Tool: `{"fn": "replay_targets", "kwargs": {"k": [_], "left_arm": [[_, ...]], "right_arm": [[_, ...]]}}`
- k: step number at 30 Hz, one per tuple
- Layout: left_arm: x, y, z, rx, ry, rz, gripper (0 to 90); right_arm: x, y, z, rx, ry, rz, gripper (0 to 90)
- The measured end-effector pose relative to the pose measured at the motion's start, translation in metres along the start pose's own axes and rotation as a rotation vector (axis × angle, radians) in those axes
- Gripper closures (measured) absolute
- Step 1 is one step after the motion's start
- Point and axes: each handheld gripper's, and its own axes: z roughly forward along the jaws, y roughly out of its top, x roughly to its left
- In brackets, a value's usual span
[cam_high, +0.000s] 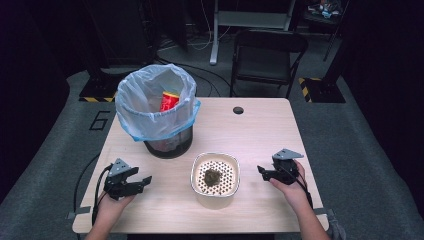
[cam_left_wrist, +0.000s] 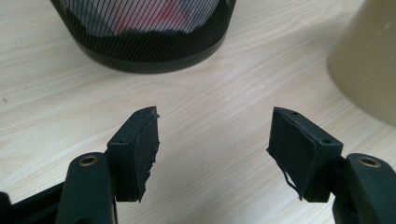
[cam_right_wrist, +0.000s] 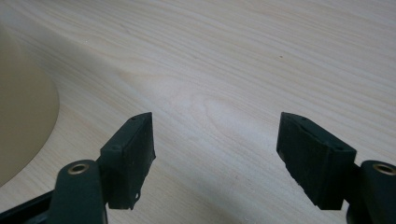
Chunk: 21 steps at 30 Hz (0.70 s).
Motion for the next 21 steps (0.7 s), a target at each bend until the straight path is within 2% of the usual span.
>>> {"fn": "replay_targets", "kwargs": {"k": [3, 4, 5, 6, 10, 11, 15, 17, 21], "left_arm": [[0.003, -0.004, 0.003, 0.008, 0.006, -0.001, 32.6], [0.006, -0.009, 0.005, 0.015, 0.016, 0.005, 32.4], [0.006, -0.009, 0.005, 0.015, 0.016, 0.005, 32.1], [0.01, -0.012, 0.006, 0.036, 0.017, 0.009, 31.6], [0.014, -0.017, 0.01, 0.045, 0.029, 0.005, 29.7], [0.016, -0.019, 0.011, 0.046, 0.036, 0.0, 29.7], [0.023, -0.022, 0.015, 0.051, 0.045, -0.03, 29.2], [0.027, -0.024, 0.015, 0.065, 0.061, -0.039, 28.8], [0.035, -0.028, 0.017, 0.051, 0.113, -0.068, 25.6]], "right_arm": [[0.0, -0.001, 0.001, 0.004, 0.005, -0.002, 27.2], [0.001, -0.001, 0.002, 0.003, 0.004, 0.012, 27.3], [0.001, -0.001, 0.002, 0.003, 0.004, 0.012, 27.3], [-0.001, -0.002, 0.003, 0.015, 0.01, 0.004, 27.4], [-0.001, -0.005, 0.006, 0.029, 0.009, 0.002, 27.4], [-0.002, -0.005, 0.008, 0.029, 0.011, -0.009, 27.4], [-0.001, -0.006, 0.011, 0.029, 0.001, 0.003, 27.4], [-0.001, -0.008, 0.011, 0.035, 0.001, 0.0, 27.4], [-0.002, -0.01, 0.014, 0.042, -0.001, 0.004, 27.4]]}}
